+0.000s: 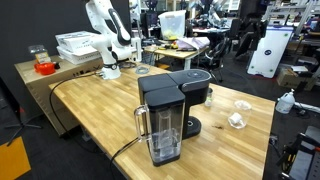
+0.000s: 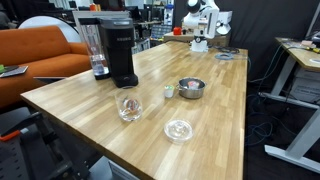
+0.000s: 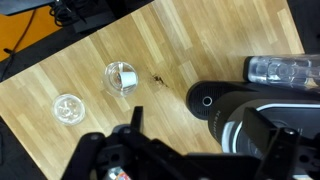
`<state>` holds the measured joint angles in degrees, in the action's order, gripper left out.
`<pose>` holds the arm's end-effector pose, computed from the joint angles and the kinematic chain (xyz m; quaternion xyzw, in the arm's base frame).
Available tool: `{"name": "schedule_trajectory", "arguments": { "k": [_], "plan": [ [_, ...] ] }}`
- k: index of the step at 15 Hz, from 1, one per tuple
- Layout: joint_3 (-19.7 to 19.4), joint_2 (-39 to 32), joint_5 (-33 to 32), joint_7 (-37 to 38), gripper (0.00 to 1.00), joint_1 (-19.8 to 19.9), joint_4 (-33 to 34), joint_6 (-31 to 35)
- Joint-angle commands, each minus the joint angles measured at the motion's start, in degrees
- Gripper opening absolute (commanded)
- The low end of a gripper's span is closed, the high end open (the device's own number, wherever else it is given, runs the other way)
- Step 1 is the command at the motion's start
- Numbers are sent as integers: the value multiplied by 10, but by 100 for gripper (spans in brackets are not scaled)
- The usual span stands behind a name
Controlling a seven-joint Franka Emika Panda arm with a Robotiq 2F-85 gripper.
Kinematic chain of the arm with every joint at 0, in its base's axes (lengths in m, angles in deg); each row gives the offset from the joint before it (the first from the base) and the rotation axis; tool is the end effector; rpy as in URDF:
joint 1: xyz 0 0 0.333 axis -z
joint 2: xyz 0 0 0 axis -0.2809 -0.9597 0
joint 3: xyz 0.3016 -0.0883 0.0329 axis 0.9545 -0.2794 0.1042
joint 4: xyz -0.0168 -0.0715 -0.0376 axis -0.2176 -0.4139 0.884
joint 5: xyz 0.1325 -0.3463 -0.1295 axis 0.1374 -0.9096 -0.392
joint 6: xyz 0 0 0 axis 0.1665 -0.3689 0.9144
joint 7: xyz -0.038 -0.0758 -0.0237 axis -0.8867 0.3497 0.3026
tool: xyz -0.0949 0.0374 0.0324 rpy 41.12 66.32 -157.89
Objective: Take the cup out of the pot and put it on the table
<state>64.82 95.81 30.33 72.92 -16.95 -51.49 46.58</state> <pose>0.4793 0.0355 0.4922 -0.9877 0.1296 0.0694 0.0526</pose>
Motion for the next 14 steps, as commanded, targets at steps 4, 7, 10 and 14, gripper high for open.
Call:
{"name": "schedule_trajectory", "arguments": {
  "k": [4, 7, 10, 14],
  "plan": [
    [9, -8, -23, 19, 100, 1, 10, 3],
    [10, -40, -47, 42, 100, 5, 40, 23],
    [3, -88, -59, 64, 100, 8, 82, 45],
    [-14, -167, -85, 121, 100, 8, 135, 73]
  ]
}}
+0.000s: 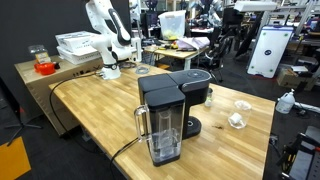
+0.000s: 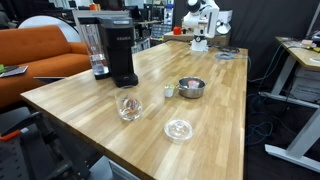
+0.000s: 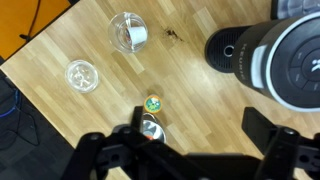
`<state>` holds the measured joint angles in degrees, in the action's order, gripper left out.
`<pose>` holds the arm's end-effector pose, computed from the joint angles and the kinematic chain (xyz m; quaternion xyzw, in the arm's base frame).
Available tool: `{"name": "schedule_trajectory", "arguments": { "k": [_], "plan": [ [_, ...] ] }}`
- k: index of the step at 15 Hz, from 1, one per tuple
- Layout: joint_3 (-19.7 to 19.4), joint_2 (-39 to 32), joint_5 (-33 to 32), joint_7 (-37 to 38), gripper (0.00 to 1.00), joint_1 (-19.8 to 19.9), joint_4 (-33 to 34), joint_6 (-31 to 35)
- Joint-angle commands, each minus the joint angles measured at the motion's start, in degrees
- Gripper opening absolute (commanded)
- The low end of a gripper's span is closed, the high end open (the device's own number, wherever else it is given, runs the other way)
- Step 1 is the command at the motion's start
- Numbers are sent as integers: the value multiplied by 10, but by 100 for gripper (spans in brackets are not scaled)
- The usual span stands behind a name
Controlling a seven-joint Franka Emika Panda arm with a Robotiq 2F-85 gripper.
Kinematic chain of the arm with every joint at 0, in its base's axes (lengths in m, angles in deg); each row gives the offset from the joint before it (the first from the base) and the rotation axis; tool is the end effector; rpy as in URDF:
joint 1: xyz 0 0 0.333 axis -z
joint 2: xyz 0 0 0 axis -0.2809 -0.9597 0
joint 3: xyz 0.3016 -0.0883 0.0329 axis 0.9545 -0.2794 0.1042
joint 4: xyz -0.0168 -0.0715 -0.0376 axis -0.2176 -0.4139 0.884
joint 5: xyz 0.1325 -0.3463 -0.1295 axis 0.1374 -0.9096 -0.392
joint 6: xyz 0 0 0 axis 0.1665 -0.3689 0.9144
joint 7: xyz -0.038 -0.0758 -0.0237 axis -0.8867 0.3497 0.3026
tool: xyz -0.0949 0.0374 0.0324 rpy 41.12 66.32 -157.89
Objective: Take the cup out of the pot and put it on the table
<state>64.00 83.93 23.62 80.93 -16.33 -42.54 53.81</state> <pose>0.5522 0.0140 0.4674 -0.9804 0.1956 0.0245 0.0050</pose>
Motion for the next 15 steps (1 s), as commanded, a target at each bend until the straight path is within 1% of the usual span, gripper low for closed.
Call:
{"name": "schedule_trajectory", "arguments": {
  "k": [1, 2, 4, 13, 14, 15],
  "plan": [
    [-11, -64, -23, 55, 100, 0, 56, 7],
    [-12, -41, -11, 28, 100, -3, 27, 9],
    [-17, -65, -14, 41, 100, -4, 48, 11],
    [-17, -64, -14, 46, 100, -5, 54, 11],
    [-17, -65, -33, 56, 100, -8, 52, 23],
    [-18, -69, -33, 56, 100, -7, 57, 24]
  ]
}}
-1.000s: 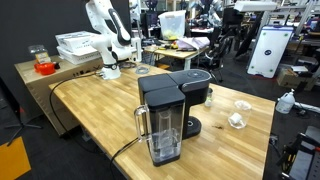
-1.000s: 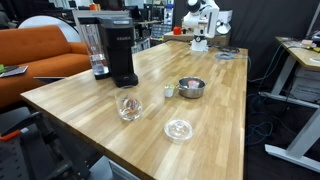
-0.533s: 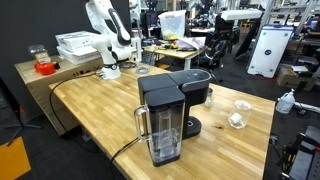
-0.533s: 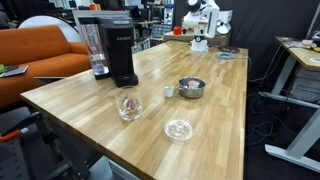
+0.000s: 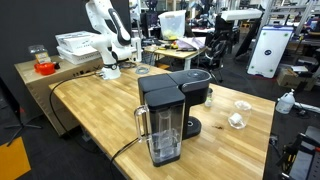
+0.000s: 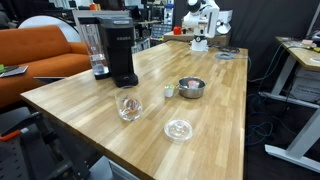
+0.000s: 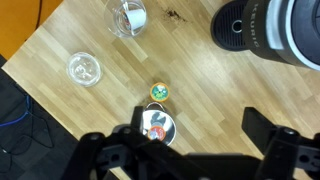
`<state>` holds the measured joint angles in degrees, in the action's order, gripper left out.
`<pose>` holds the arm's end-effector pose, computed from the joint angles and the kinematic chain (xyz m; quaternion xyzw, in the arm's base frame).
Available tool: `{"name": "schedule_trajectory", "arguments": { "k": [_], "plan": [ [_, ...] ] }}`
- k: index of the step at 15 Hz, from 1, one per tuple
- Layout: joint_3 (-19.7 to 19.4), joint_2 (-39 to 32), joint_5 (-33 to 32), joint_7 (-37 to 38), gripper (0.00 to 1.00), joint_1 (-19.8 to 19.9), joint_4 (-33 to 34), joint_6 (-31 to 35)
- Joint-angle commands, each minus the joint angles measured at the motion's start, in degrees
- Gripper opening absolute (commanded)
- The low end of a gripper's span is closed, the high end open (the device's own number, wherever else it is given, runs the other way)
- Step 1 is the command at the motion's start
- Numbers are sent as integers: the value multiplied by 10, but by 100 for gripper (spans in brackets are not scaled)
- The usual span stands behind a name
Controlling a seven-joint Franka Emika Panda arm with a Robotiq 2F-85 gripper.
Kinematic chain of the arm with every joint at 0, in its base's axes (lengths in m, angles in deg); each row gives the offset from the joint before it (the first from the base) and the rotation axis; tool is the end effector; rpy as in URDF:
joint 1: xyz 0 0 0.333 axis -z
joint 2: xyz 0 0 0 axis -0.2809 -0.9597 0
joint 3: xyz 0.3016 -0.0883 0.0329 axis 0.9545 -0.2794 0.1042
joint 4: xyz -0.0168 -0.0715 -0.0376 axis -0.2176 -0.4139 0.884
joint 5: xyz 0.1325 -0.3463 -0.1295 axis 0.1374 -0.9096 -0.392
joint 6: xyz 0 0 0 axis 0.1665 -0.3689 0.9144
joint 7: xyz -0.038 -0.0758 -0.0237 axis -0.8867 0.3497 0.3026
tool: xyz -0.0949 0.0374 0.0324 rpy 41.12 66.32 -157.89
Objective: Take the cup out of the pot and put it on the table
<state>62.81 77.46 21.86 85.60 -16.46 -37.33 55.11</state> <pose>0.5859 0.0017 0.4476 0.9708 -0.2389 -0.0209 0.0095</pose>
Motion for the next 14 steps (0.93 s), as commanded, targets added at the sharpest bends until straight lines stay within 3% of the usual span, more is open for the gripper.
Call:
{"name": "schedule_trajectory", "arguments": {
  "k": [1, 5, 13, 14],
  "plan": [
    [-8, -12, -21, 12, 100, -4, 13, 18],
    [-28, -56, -16, 16, 100, 6, 57, 39],
    [-60, -206, 3, -15, 100, 21, 196, 15],
    [-64, -176, -4, 0, 100, 11, 151, 41]
  ]
}}
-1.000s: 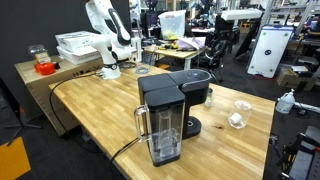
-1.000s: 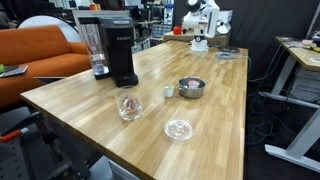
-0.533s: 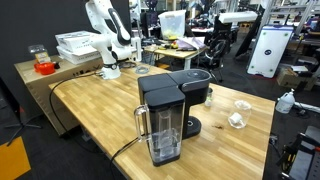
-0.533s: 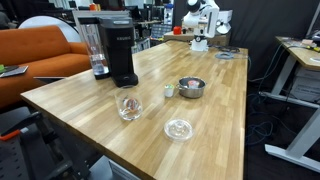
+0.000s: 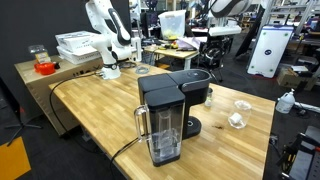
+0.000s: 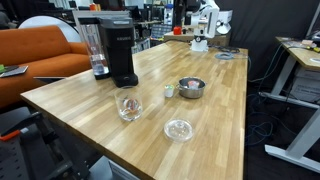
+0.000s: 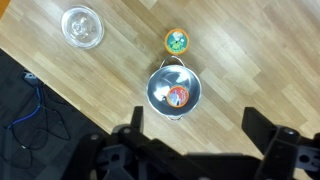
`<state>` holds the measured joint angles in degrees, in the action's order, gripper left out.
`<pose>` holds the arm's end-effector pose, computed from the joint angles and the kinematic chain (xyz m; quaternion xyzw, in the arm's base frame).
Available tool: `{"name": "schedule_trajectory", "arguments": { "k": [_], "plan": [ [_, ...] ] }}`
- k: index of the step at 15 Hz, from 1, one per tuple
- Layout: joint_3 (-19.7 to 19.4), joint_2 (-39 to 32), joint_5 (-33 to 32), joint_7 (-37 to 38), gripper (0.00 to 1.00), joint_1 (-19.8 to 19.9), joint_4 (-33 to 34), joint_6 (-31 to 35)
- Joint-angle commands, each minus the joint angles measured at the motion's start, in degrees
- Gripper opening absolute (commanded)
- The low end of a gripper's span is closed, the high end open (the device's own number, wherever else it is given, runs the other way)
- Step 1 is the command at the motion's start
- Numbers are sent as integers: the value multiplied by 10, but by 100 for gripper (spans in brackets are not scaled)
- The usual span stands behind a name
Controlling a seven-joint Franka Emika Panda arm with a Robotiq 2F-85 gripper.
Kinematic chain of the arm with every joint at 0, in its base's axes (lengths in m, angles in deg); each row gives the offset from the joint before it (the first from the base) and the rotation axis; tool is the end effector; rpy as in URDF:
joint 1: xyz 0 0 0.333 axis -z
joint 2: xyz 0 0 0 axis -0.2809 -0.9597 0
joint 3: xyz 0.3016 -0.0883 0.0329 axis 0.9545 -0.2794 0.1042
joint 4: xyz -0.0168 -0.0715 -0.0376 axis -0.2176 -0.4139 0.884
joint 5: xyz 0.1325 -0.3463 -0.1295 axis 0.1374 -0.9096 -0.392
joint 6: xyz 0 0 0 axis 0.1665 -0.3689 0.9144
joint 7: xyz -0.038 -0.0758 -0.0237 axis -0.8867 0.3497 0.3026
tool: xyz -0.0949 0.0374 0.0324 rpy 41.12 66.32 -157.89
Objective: Take the cup out of the pot and put it on the table
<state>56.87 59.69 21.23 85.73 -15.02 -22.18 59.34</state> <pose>0.6678 -0.0767 0.3832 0.9549 -0.2952 -0.0019 0.0309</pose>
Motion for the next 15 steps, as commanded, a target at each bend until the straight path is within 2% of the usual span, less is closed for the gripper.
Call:
{"name": "schedule_trajectory", "arguments": {
  "k": [1, 10, 15],
  "plan": [
    [-6, -16, 2, -5, 100, -2, 15, -2],
    [-5, -34, 13, -1, 100, 1, 46, -8],
    [-13, -102, 22, 8, 100, 11, 125, -7]
  ]
}}
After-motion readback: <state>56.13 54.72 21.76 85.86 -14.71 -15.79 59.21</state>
